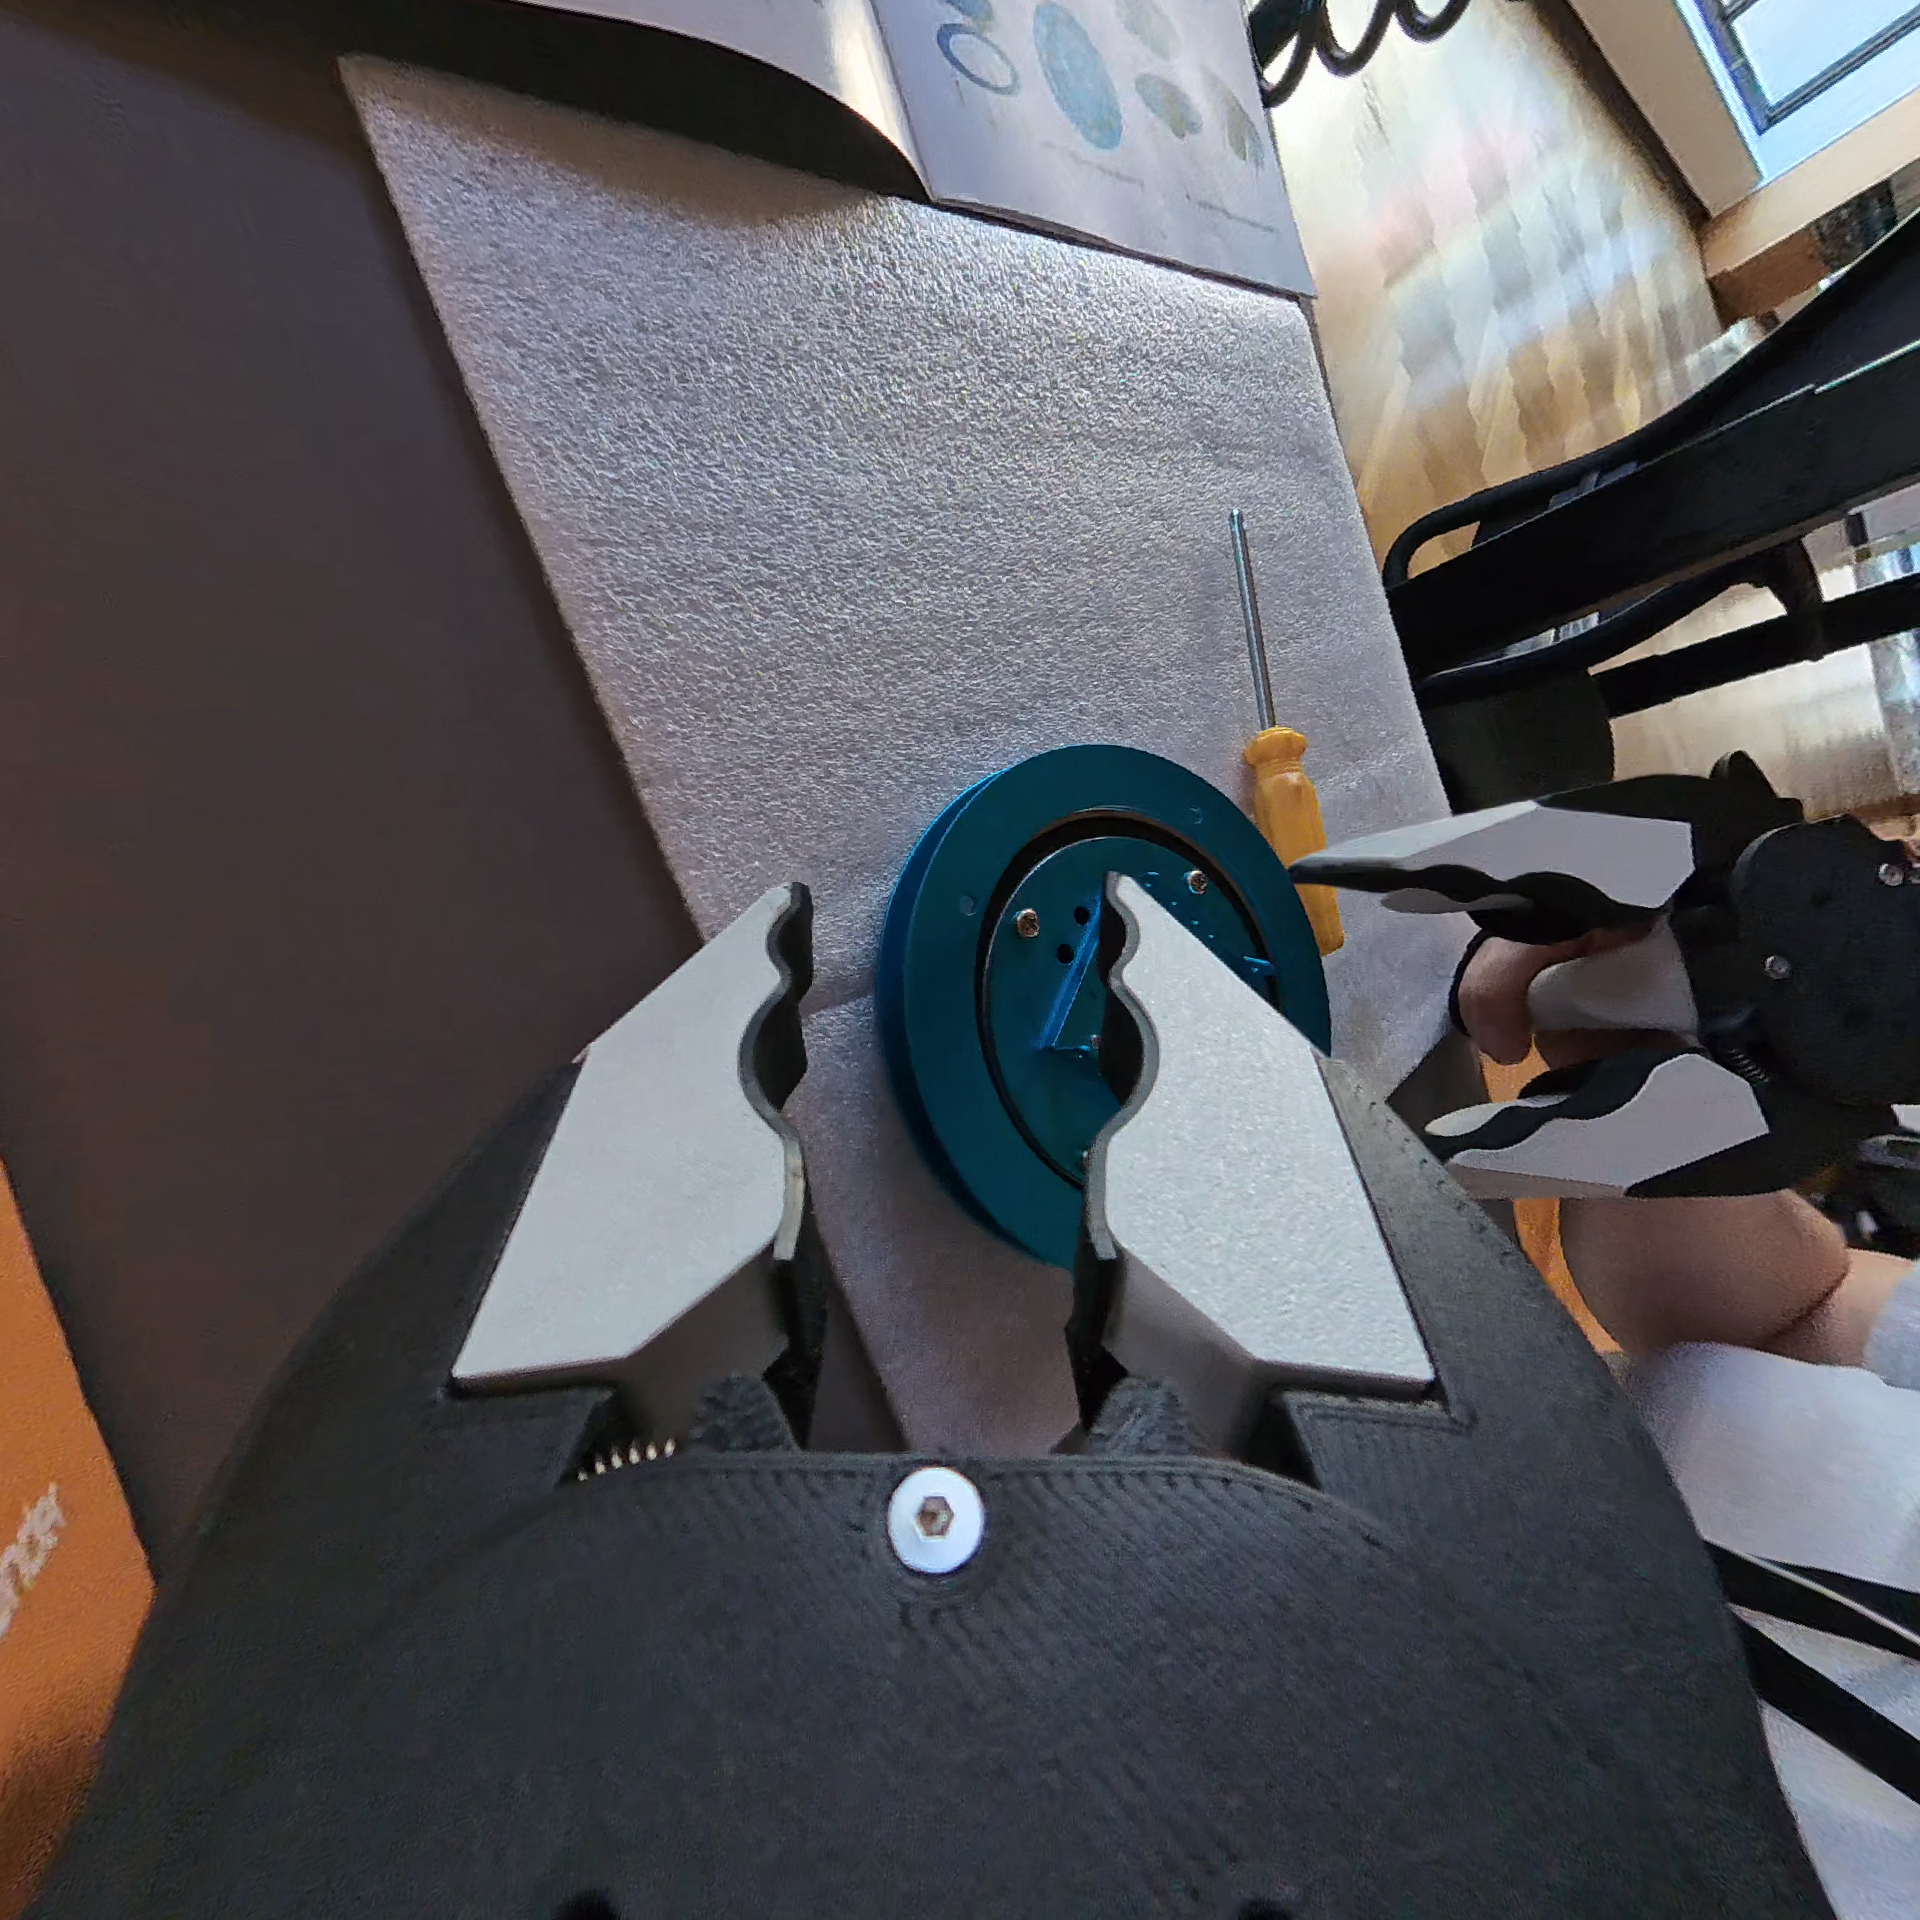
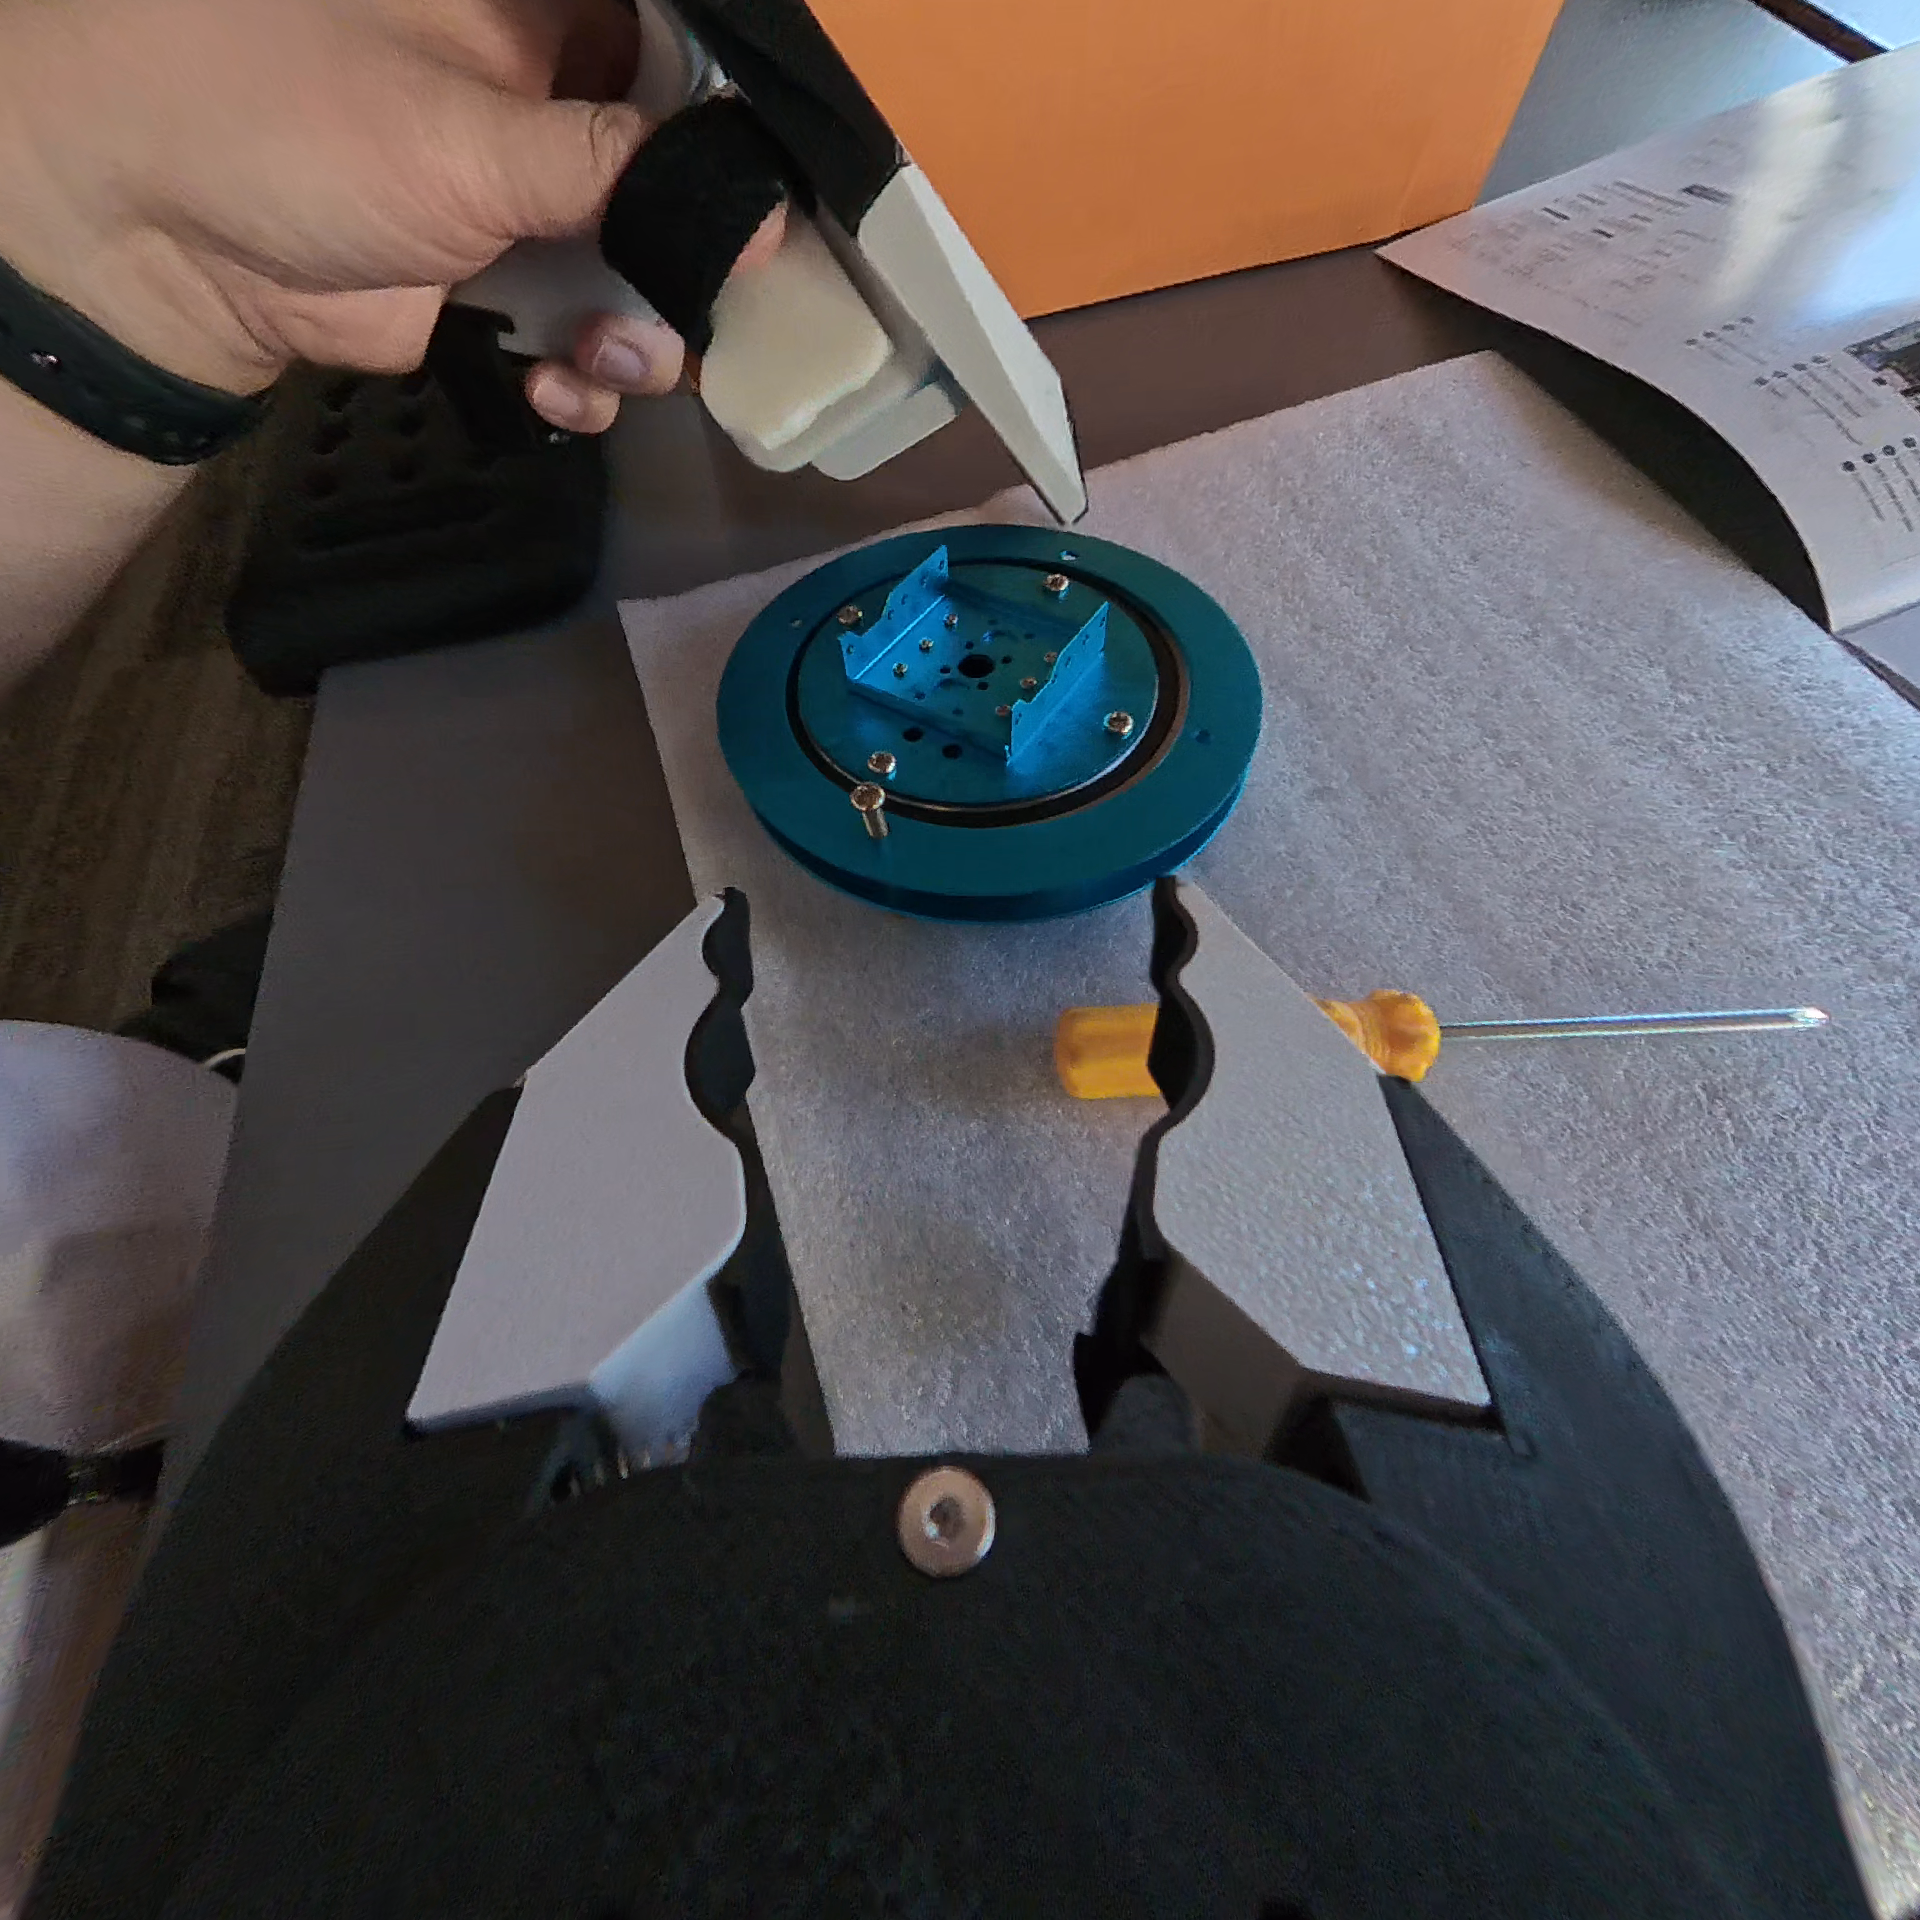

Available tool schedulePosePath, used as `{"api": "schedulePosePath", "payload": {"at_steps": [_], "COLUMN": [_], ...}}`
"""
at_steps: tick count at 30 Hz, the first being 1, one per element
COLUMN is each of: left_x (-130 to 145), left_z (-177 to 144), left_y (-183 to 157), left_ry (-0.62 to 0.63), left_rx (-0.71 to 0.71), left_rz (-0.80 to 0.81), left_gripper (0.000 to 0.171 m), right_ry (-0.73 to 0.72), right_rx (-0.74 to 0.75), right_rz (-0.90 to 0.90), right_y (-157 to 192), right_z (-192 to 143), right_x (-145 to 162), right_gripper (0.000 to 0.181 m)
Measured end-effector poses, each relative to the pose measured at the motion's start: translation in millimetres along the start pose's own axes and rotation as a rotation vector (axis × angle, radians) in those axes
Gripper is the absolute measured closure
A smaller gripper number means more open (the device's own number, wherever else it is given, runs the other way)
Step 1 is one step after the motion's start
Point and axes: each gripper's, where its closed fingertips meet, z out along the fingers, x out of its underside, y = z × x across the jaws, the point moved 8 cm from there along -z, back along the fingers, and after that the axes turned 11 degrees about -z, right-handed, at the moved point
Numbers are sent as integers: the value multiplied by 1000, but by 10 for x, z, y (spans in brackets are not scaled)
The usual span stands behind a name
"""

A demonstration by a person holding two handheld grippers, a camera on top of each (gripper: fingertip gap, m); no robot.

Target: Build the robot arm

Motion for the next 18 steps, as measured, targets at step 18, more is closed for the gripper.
{"api": "schedulePosePath", "payload": {"at_steps": [18], "left_x": [93], "left_z": [-128], "left_y": [-23], "left_ry": [-33], "left_rx": [118], "left_rz": [-52], "left_gripper": [143], "right_ry": [22], "right_rx": [-61], "right_rz": [122], "right_y": [-108], "right_z": [74], "right_x": [5], "right_gripper": [117]}}
